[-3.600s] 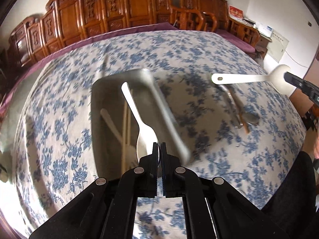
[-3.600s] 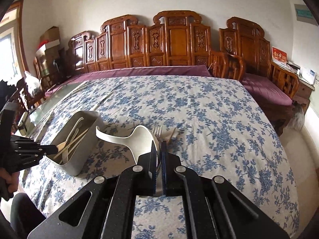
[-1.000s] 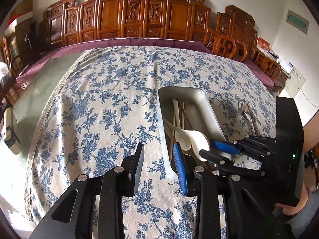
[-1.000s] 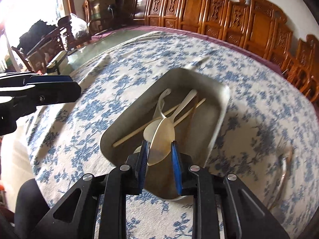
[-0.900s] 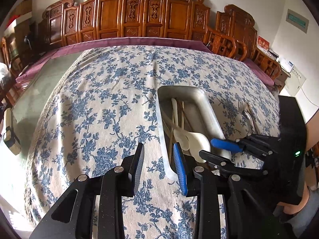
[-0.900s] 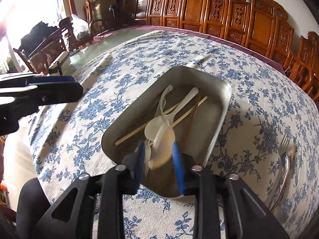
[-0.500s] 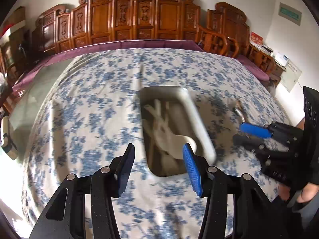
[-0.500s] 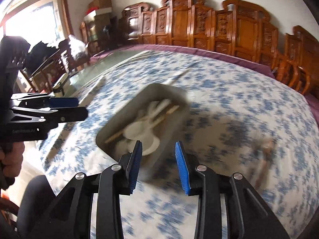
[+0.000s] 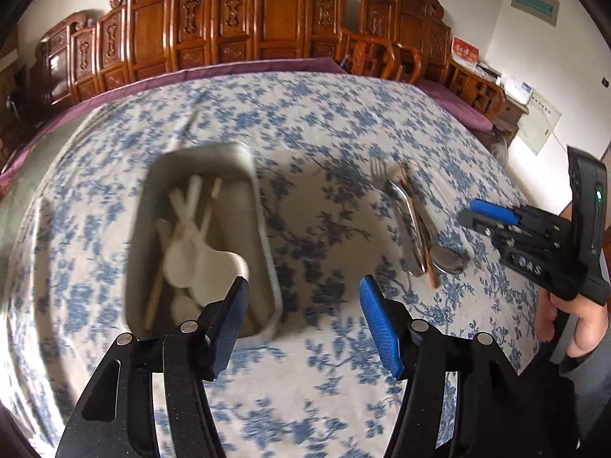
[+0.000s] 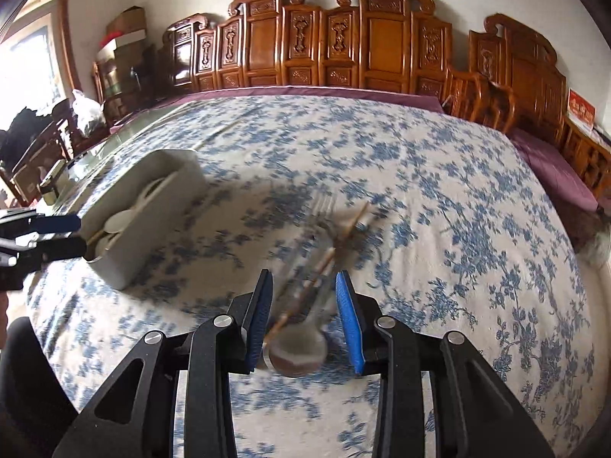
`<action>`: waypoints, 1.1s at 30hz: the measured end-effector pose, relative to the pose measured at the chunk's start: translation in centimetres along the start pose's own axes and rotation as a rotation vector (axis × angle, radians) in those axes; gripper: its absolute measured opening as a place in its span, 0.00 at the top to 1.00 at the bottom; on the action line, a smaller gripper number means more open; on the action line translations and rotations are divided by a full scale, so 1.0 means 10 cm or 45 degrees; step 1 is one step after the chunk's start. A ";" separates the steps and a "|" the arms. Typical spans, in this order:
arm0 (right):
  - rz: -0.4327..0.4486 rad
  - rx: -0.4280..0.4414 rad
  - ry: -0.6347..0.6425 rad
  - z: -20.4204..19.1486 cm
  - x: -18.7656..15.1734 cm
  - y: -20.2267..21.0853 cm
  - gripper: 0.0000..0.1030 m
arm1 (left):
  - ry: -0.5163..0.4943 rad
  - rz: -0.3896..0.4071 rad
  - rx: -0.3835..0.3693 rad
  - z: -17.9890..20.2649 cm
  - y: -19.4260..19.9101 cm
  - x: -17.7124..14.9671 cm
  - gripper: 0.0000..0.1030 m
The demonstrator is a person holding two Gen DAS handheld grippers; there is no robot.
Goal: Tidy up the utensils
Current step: 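Move the right tool to a metal spoon while the left tool returns to the pile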
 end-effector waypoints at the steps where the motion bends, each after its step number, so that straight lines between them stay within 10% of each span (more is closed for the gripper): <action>1: -0.012 0.005 0.001 0.01 -0.01 -0.06 0.76 | -0.005 -0.010 0.000 0.04 -0.06 -0.01 0.44; 11: -0.124 0.132 -0.084 0.00 0.04 -0.56 0.90 | -0.020 -0.061 -0.008 0.26 -0.34 -0.05 0.44; 33: -0.198 0.088 -0.004 0.06 -0.04 -0.57 0.89 | -0.017 -0.112 -0.040 0.48 -0.66 -0.13 0.44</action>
Point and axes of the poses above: each gripper's, at about its wrist camera, not at the fingertips, and y roughly against the way its jaws point, z to its right, x to its top, the point moved 6 cm from there along -y, roughly the way its jaws point, and after that the axes turned 14 degrees about -x, right-handed, at the moved point
